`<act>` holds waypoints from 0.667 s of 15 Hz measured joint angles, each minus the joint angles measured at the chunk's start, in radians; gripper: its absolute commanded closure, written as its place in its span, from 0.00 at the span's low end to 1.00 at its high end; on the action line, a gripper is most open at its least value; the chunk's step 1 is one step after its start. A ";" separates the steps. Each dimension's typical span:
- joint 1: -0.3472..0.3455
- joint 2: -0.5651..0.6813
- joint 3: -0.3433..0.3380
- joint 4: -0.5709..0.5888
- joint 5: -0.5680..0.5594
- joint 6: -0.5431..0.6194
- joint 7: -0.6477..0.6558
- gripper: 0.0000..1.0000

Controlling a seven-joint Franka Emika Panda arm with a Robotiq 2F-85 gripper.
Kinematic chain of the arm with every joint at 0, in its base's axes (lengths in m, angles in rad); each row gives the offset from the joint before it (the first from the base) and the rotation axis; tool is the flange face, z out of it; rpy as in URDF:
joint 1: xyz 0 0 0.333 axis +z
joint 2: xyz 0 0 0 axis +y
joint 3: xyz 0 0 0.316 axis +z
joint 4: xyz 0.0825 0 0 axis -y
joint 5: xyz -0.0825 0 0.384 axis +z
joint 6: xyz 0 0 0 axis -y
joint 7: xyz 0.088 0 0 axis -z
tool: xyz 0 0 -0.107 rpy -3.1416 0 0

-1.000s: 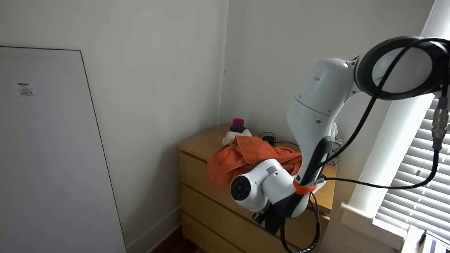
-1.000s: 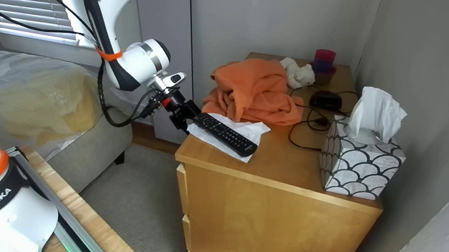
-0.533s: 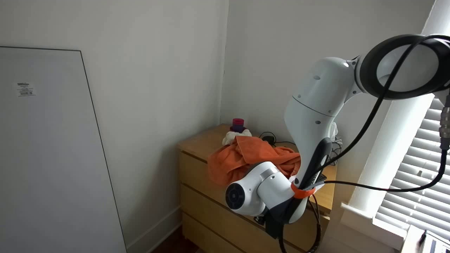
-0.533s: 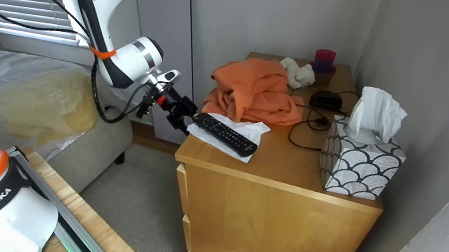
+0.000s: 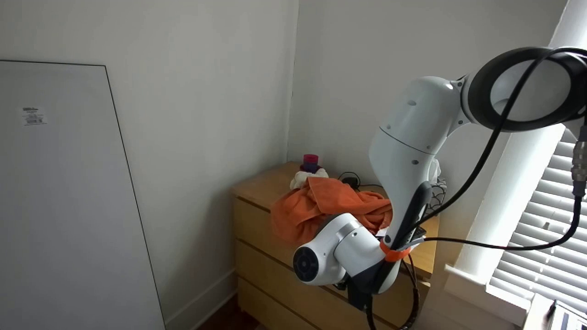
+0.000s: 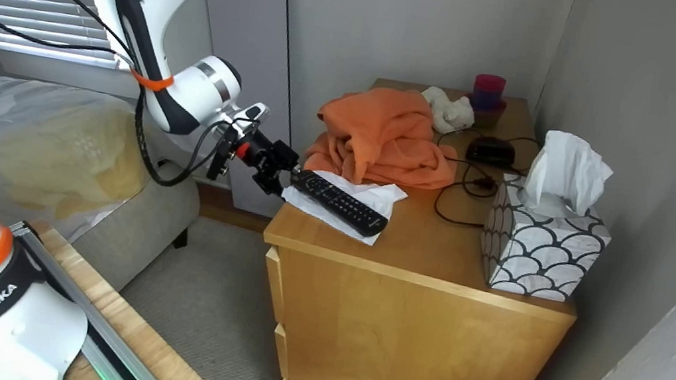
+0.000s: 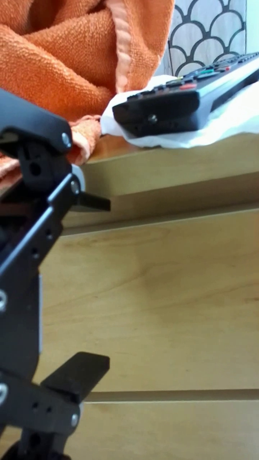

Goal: Open the topmost drawer

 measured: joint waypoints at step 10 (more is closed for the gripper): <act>-0.058 0.032 0.013 0.009 -0.109 0.052 0.001 0.00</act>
